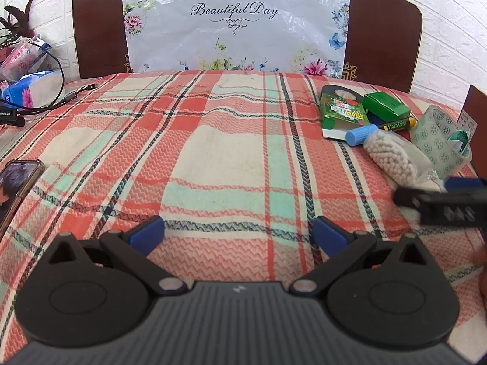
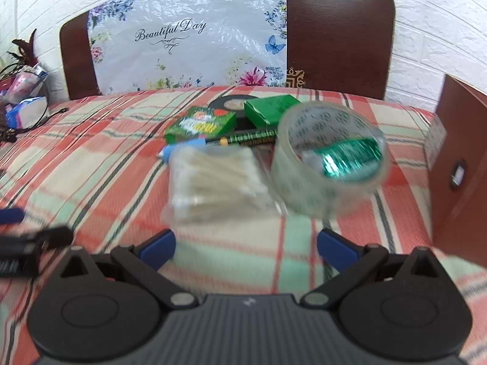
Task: Organize objects
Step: 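Move the left tool toward the bag of cotton swabs, then close the left tool on the cotton swab bag and lift it, then carry the swab bag over the brown box and open the left tool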
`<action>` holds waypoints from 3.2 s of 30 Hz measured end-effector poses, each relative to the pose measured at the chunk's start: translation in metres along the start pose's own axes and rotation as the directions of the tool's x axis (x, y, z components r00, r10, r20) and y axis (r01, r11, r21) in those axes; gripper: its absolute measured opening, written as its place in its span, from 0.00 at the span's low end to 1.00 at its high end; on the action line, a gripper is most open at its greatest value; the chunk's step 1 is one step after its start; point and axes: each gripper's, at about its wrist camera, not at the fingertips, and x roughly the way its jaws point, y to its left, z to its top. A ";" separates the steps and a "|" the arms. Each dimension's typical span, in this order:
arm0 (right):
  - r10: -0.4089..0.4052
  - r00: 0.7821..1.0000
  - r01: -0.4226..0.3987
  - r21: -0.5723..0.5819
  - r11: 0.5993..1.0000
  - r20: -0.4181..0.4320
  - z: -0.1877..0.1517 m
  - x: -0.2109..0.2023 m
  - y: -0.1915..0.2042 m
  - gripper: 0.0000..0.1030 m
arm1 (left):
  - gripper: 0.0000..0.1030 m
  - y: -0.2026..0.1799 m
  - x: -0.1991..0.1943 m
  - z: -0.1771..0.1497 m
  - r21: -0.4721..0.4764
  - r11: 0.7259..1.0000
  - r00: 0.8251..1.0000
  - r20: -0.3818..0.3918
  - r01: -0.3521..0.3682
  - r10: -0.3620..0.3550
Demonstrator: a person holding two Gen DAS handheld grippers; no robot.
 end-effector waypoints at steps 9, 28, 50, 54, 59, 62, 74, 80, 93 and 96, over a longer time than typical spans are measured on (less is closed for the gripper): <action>0.018 0.999 -0.014 -0.092 0.996 0.044 0.013 0.011 0.021 0.69 | 1.00 -0.001 -0.001 -0.002 -0.001 1.000 1.000 0.011 -0.001 0.001; 0.119 0.992 -0.112 -0.157 0.981 0.032 -0.058 -0.081 0.014 0.74 | 1.00 -0.004 -0.003 0.002 0.006 1.000 1.000 -0.019 -0.018 0.018; 0.184 0.983 -0.177 -0.169 0.970 0.026 -0.073 -0.091 0.008 0.76 | 0.84 -0.094 -0.028 0.000 0.041 0.885 0.865 -0.236 0.464 -0.443; 0.190 0.981 -0.176 -0.212 0.961 0.045 -0.075 -0.094 0.014 0.62 | 0.71 -0.108 -0.030 -0.001 0.122 0.888 0.880 -0.252 0.443 -0.404; 0.171 0.983 -0.155 -0.189 0.970 0.070 -0.075 -0.102 0.009 0.32 | 0.45 -0.111 -0.037 0.006 0.086 0.879 0.858 -0.281 0.470 -0.431; 0.168 0.983 -0.153 -0.180 0.972 0.074 -0.075 -0.106 0.003 0.32 | 0.45 -0.120 -0.041 0.005 0.115 0.879 0.865 -0.275 0.463 -0.420; 0.120 0.984 -0.099 -0.155 0.983 0.132 -0.076 -0.125 -0.016 0.32 | 0.44 -0.147 -0.054 0.012 0.153 0.860 0.862 -0.248 0.486 -0.443; 0.101 0.978 -0.073 -0.152 0.986 0.185 -0.071 -0.134 -0.024 0.32 | 0.44 -0.160 -0.064 0.027 0.180 0.857 0.869 -0.217 0.484 -0.445; -0.122 0.913 0.154 -0.053 0.987 0.389 -0.028 -0.167 -0.109 0.32 | 0.44 -0.270 -0.086 0.083 0.381 0.756 0.835 -0.090 0.533 -0.543; -0.188 0.893 0.212 -0.014 0.977 0.408 -0.019 -0.171 -0.138 0.32 | 0.44 -0.301 -0.085 0.092 0.410 0.725 0.814 -0.080 0.553 -0.576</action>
